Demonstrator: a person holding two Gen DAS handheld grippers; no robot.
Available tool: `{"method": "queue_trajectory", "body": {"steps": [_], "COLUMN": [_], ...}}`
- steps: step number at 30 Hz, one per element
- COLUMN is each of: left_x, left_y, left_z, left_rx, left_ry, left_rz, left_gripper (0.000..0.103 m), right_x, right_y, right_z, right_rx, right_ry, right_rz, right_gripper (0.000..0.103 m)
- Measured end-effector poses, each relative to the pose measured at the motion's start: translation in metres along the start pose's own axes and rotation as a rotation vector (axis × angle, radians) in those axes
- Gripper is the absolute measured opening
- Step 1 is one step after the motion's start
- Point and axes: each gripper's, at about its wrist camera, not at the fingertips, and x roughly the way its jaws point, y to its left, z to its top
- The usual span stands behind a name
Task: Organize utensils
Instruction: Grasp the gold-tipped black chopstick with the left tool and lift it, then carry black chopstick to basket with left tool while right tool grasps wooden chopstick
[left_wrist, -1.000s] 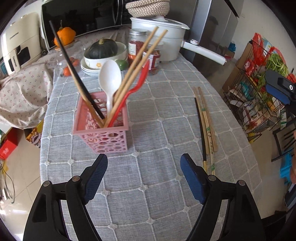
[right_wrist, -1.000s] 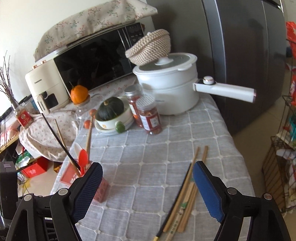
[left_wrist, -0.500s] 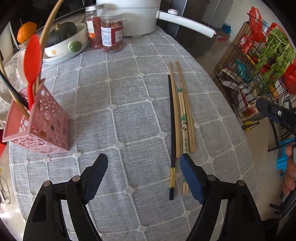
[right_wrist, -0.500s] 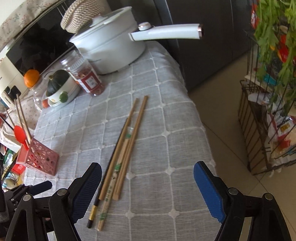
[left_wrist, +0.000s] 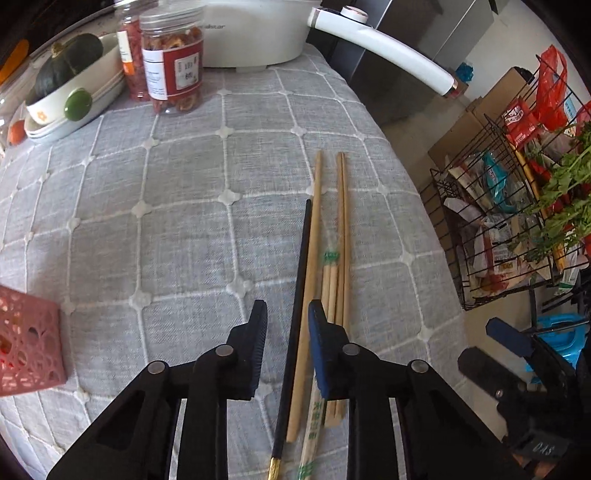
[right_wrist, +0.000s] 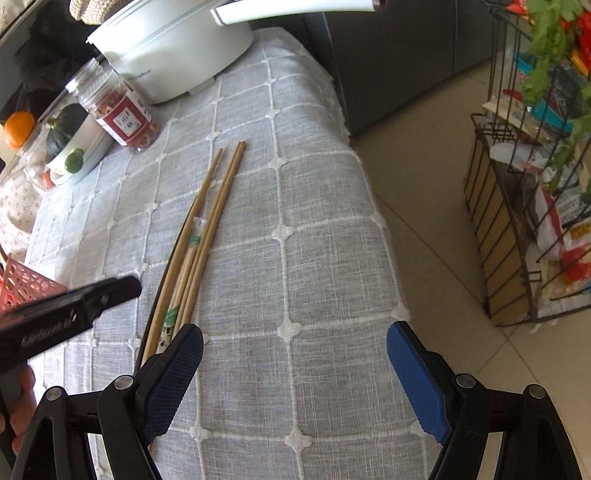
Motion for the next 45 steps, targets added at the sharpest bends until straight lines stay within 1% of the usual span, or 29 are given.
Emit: {"method": "queue_trajectory", "body": {"steps": [2,5,6,9,12,15,17,19,20,22,24,28,33,35,37,39,42,45], "left_x": [0.011,0.023,0.024,0.029,0.033,0.037,0.039,0.040,0.040,0.039,0.035,0.011,-0.037,-0.059,-0.082,-0.102,-0.136,-0.164], "left_y": [-0.004,-0.005,-0.006,-0.008,-0.017,-0.023,-0.025,-0.029,-0.030,-0.028,-0.022,-0.012,-0.003,0.003,0.008,0.016,0.034,0.056], "left_z": [0.009,0.015,0.017,0.020,0.022,0.026,0.028,0.028,0.027,0.026,0.022,0.011,-0.012,-0.025,-0.038,-0.051,-0.069,-0.085], "left_rx": [0.009,0.003,-0.004,0.001,0.053,0.076,0.079,0.109,0.121,0.133,0.125,0.141,0.186,0.205,0.226,0.222,0.205,0.180], "left_ry": [0.009,0.015,0.005,0.014,0.018,0.027,0.023,0.015,0.012,0.007,0.002,-0.034,-0.089,-0.118,-0.167,-0.196,-0.259,-0.326], "left_rz": [0.014,0.063,0.057,0.064,0.116,0.163,0.185,0.203,0.204,0.217,0.224,0.220,0.187,0.169,0.158,0.142,0.112,0.100], "left_gripper": [0.016,0.014,0.014,0.013,0.013,0.013,0.014,0.014,0.013,0.005,0.005,0.005,0.005,0.005,0.005,0.005,0.005,0.005], "right_x": [0.003,0.005,0.004,0.004,0.005,0.007,0.008,0.009,0.010,0.010,0.009,0.006,0.003,0.005,0.008,0.011,0.016,0.022], "right_y": [0.000,-0.003,-0.005,-0.008,-0.013,-0.017,-0.020,-0.021,-0.022,-0.022,-0.021,-0.017,-0.007,-0.001,0.007,0.015,0.029,0.047], "right_z": [0.001,0.003,0.003,0.004,0.005,0.005,0.004,0.004,0.003,0.003,0.003,0.005,0.009,0.010,0.011,0.012,0.017,0.023], "right_rx": [0.004,0.014,0.016,0.027,0.043,0.061,0.077,0.093,0.100,0.110,0.112,0.108,0.088,0.078,0.071,0.068,0.056,0.027], "right_ry": [0.011,0.014,0.012,0.010,0.010,0.016,0.023,0.032,0.034,0.037,0.035,0.027,0.014,0.017,0.022,0.024,0.027,0.016], "right_rz": [0.009,0.014,0.013,0.017,0.018,0.015,0.016,0.025,0.029,0.036,0.036,0.031,0.025,0.018,0.017,0.023,0.031,0.025], "right_gripper": [0.085,0.085,0.085,0.085,0.085,0.085,0.085,0.085,0.085,0.085,0.085,0.085,0.085,0.085,0.085,0.085,0.085,0.085]}}
